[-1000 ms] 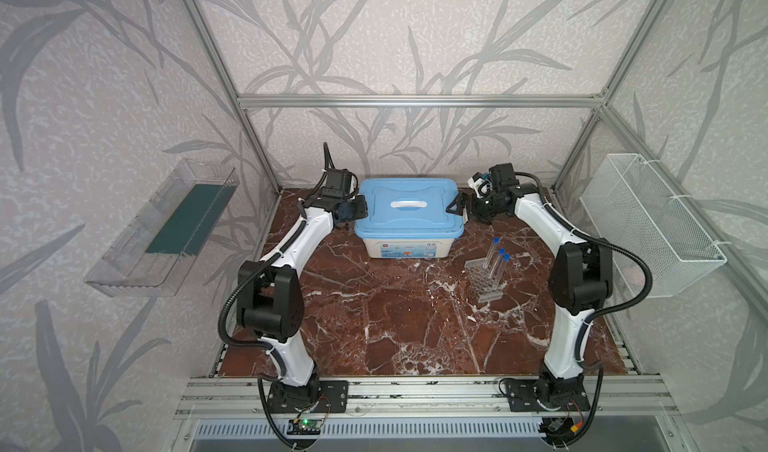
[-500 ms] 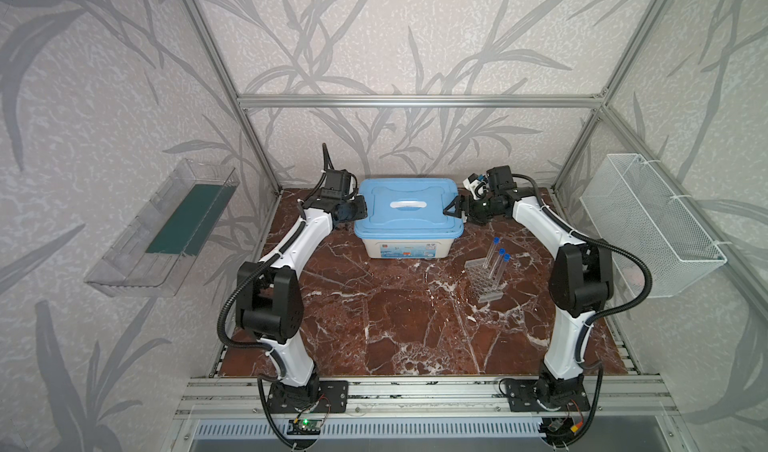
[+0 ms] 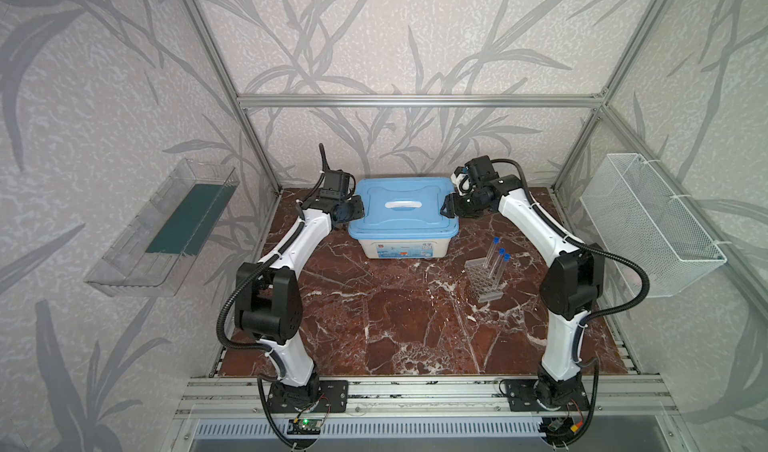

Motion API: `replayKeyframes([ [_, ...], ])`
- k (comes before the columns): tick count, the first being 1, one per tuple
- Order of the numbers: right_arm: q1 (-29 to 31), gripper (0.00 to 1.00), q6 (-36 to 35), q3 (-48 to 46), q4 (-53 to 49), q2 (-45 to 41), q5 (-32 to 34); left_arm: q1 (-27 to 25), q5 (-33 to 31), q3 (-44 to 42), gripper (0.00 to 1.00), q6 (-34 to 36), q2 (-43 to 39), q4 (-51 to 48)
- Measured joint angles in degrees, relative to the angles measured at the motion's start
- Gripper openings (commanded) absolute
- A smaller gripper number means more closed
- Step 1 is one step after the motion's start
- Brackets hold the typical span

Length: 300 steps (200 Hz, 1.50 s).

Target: Organize the chemistry lab equipment

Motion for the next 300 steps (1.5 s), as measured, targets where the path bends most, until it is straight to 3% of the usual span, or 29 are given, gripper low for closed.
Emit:
replayKeyframes([
  [44, 0.55, 0.63, -0.76, 0.52, -0.13, 1.14, 1.95, -0.44, -0.83, 0.09, 0.4, -0.26, -0.26, -0.11],
  [68, 0.28, 0.76, -1.36, 0.74, -0.11, 1.27, 1.64, -0.44, -0.96, 0.09, 0.4, -0.48, -0.31, -0.13],
  [94, -0.5, 0.86, -1.86, 0.83, -0.42, 1.36, 1.4, -0.61, -0.94, 0.09, 0.52, -0.79, -0.5, -0.48],
  [141, -0.81, 0.93, -2.8, 1.84, -1.7, 0.76, 0.87, -0.59, 1.79, 0.09, 0.73, -1.97, -1.9, -3.61],
  [162, -1.01, 0.96, -2.93, 0.92, -2.19, -2.51, 0.79, 0.48, 3.65, -0.92, 0.91, -2.29, -5.11, -4.72],
  [176, -2.25, 0.98, -2.67, -3.02, -0.9, -8.09, 1.05, 1.49, 3.96, -2.47, 0.99, -2.12, -9.01, -4.76],
  [226, -16.68, 0.99, 0.61, -22.47, 5.73, -33.14, 4.52, 6.69, 2.71, -14.75, 0.99, -2.01, -25.57, -0.15],
  [273, -24.17, 1.0, 2.1, -42.73, 10.67, -37.77, 12.35, 6.91, -2.75, -27.02, 0.99, -1.92, -27.58, 3.45],
  [300, -26.91, 0.99, 2.43, -53.27, 14.21, -38.69, 16.2, 7.13, -9.55, -32.39, 0.99, -1.38, -28.2, 6.82],
])
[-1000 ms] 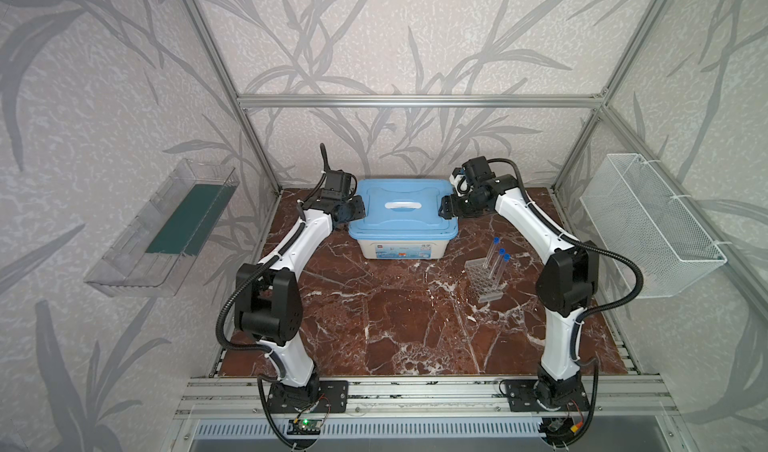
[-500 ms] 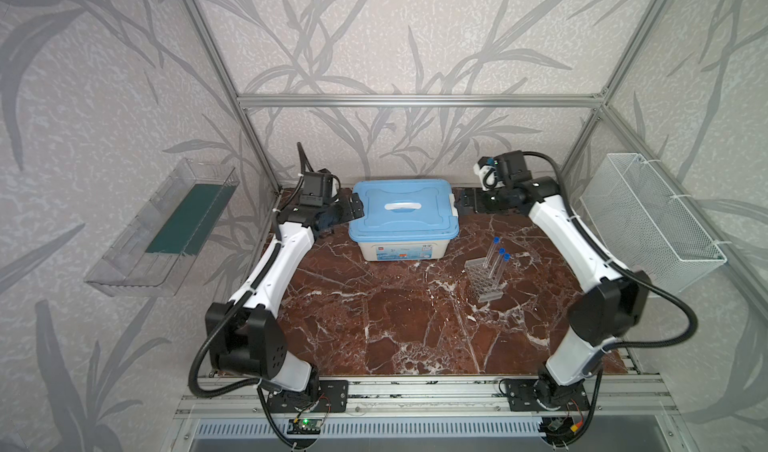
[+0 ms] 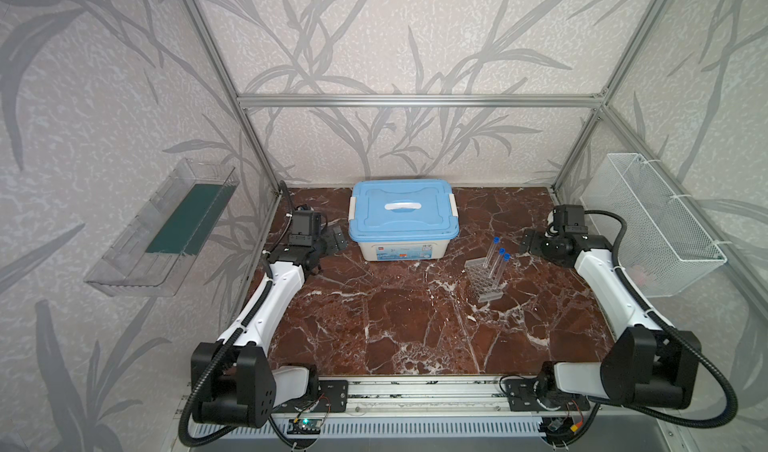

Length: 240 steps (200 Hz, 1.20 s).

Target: Organize the chemistry lab equipment

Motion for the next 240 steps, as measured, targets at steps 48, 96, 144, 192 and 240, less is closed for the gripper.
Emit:
replayKeyframes([
  [48, -0.74, 1.0, -1.27, -10.54, 13.31, -4.83, 1.57, 0.26, -12.15, -14.75, 0.99, 6.32, -4.28, 13.97],
  [96, -1.68, 1.0, -5.07, -23.12, 30.86, -4.83, 0.7, 0.68, -15.02, -21.27, 0.99, 10.36, -0.79, 29.09],
  [144, -1.68, 0.99, -7.3, -29.57, 48.24, -2.29, -2.67, 1.11, -14.38, -23.56, 0.99, 14.56, 7.78, 43.45],
  [192, -0.52, 0.97, -9.09, -31.93, 60.59, 2.4, -5.62, 3.41, -11.63, -28.22, 0.99, 17.31, 10.75, 57.44],
  [240, 3.37, 0.97, -12.7, -31.98, 67.65, 6.93, -6.27, 3.87, -8.76, -31.01, 0.99, 18.62, 17.18, 68.74],
])
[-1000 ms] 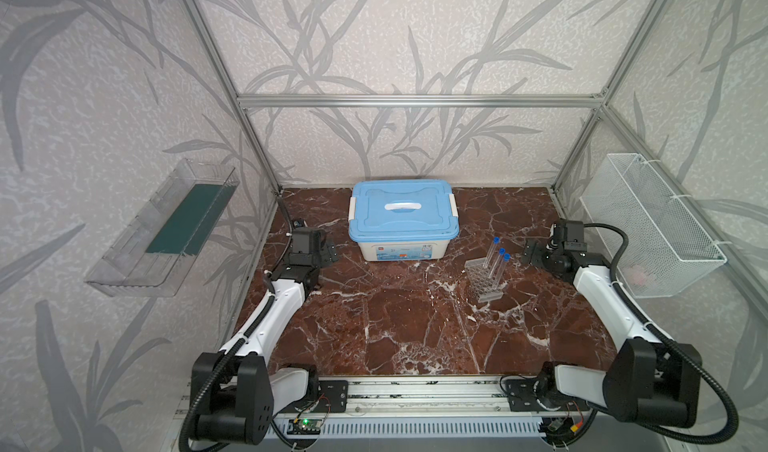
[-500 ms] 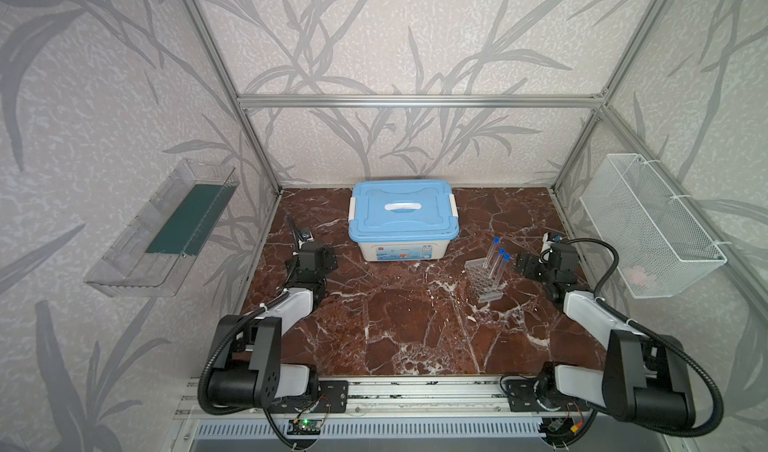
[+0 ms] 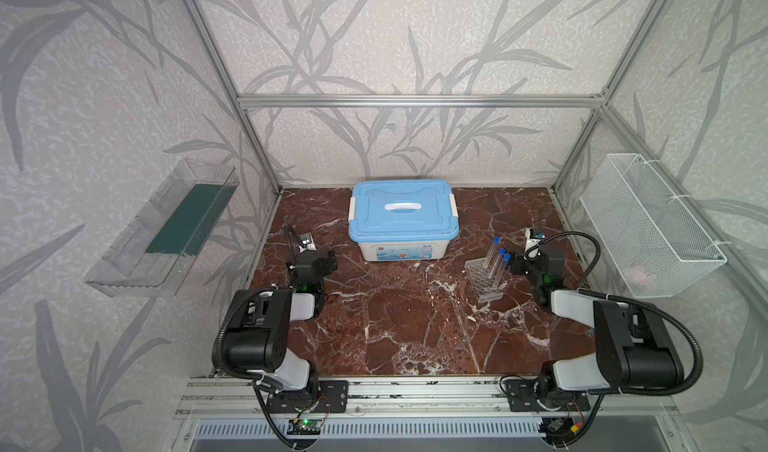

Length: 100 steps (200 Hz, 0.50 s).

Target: Organize the chemistry lab equipment

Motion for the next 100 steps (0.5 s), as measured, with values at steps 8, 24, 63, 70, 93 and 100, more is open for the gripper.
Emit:
replayKeyframes([
  [8, 0.17, 0.97, -0.33, -0.07, 0.24, 0.0, 0.04, 0.0, 0.59, -0.33, 0.99, 0.15, 0.22, 0.33],
  [24, 0.74, 0.98, -1.22, -0.46, 1.95, 0.0, 0.28, 0.0, 1.53, -0.37, 0.99, 0.59, 0.26, 1.16],
  [63, 3.58, 0.99, -3.65, -2.38, 7.74, 1.53, 2.32, 0.13, 3.1, -0.37, 0.99, 0.87, 0.26, 2.91],
  [70, 4.04, 0.99, -3.96, -3.21, 11.61, 3.15, 2.86, 0.17, 3.52, -0.37, 0.99, 0.98, 0.26, 2.93],
  [93, 4.87, 0.99, -4.55, -5.2, 13.03, 5.79, 4.09, 0.44, 5.11, -0.37, 0.99, 1.2, 0.26, 2.93],
  [100, 5.03, 0.99, -4.72, -5.22, 12.98, 5.77, 4.55, 0.59, 5.73, -0.37, 0.99, 1.2, 0.26, 2.93],
])
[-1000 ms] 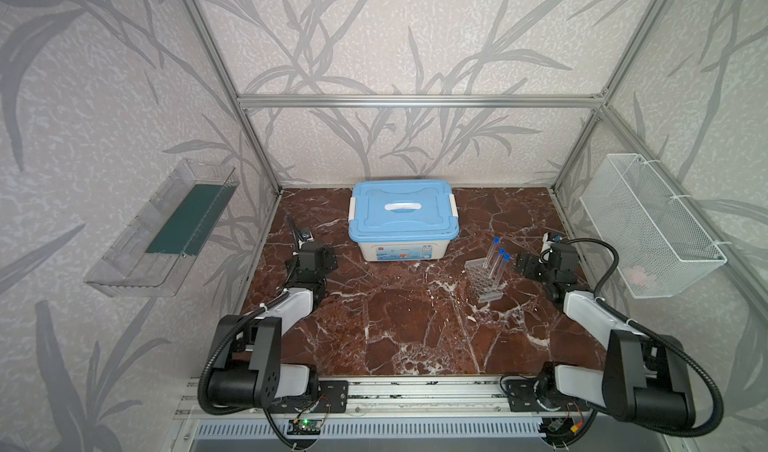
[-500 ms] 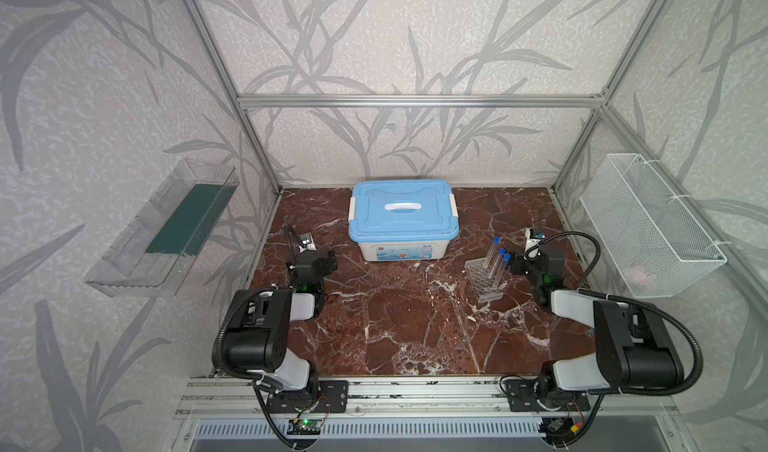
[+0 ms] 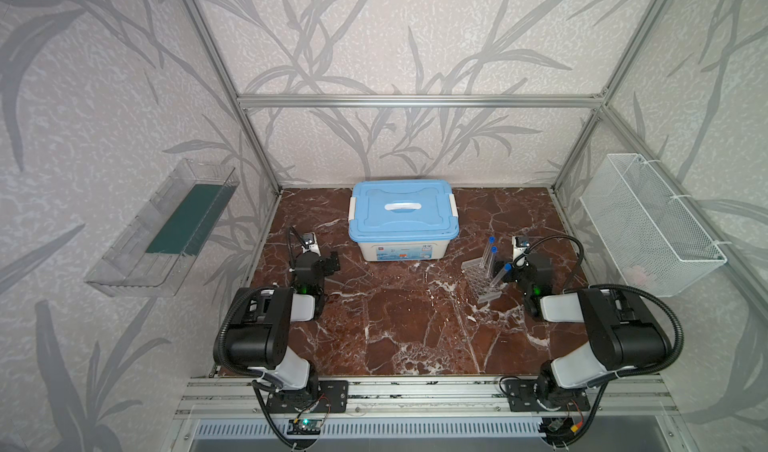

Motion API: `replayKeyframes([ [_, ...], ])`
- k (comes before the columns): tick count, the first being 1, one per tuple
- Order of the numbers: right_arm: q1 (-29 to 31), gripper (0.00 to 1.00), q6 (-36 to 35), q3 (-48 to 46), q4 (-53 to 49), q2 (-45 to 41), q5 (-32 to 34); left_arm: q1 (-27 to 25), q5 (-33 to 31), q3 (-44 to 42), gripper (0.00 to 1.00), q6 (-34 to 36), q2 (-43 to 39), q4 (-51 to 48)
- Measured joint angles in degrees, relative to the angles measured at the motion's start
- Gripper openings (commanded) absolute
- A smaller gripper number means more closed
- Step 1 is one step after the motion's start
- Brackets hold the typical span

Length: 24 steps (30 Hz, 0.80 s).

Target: Organize the chemistry lab equipment

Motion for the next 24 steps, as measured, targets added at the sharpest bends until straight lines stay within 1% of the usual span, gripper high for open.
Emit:
replayKeyframes([
  [4, 0.33, 0.99, -0.61, 0.0, 3.28, 0.13, 1.03, 0.37, 1.2, 0.0, 0.99, 0.0, 0.0, 0.0],
  [18, 0.46, 0.99, -1.05, 0.09, 2.89, -0.02, 1.66, 0.37, 1.62, 0.0, 0.99, 0.04, 0.0, 0.0],
  [24, 1.99, 0.99, -1.7, 0.39, 2.69, -0.02, 3.63, 0.37, 1.66, 0.0, 0.99, 0.04, 0.0, -0.02],
])
